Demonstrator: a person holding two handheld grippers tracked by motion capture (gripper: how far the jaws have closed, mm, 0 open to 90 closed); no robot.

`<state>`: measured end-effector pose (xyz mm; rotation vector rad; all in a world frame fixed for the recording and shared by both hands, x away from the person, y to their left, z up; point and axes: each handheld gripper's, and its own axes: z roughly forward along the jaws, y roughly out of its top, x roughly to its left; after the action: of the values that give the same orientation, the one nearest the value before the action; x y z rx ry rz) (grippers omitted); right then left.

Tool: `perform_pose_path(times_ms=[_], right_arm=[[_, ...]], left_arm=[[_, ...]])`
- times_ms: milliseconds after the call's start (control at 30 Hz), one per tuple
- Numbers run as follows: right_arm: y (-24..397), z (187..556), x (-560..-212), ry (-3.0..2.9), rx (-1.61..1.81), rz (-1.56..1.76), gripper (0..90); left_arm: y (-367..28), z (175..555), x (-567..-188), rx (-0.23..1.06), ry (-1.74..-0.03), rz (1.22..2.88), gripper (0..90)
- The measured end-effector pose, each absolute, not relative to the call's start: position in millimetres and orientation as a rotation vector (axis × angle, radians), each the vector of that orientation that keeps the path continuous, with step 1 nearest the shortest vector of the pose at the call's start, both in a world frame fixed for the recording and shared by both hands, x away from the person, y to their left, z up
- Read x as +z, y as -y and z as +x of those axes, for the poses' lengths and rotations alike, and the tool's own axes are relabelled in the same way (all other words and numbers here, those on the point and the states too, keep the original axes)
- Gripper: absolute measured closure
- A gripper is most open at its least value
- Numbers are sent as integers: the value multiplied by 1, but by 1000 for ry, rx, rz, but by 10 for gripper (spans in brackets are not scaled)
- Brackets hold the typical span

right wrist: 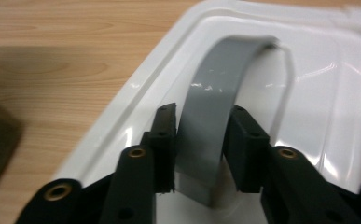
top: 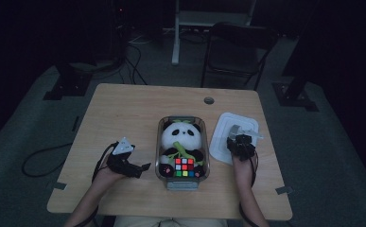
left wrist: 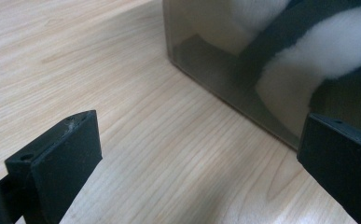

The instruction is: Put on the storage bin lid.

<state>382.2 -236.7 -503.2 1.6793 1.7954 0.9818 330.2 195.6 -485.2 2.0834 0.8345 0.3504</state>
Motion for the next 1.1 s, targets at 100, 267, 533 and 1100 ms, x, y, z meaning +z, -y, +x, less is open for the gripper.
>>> perform_pose_path(times_ms=[100, 267, 533, 1100], right_arm=[[242, 377, -495, -1819, 1029, 1662, 697], [249, 366, -476, -1842, 1093, 1629, 699], [262, 337, -434, -1849, 1207, 1555, 699], [240, 292, -356, -1954, 1455, 1277, 699]], left_arm=[[-190, 332, -484, 368, -826, 2080, 5], [-181, 337, -480, 385, -806, 2078, 5], [-168, 337, -481, 362, -767, 2098, 5], [-146, 332, -484, 346, -713, 2130, 5]])
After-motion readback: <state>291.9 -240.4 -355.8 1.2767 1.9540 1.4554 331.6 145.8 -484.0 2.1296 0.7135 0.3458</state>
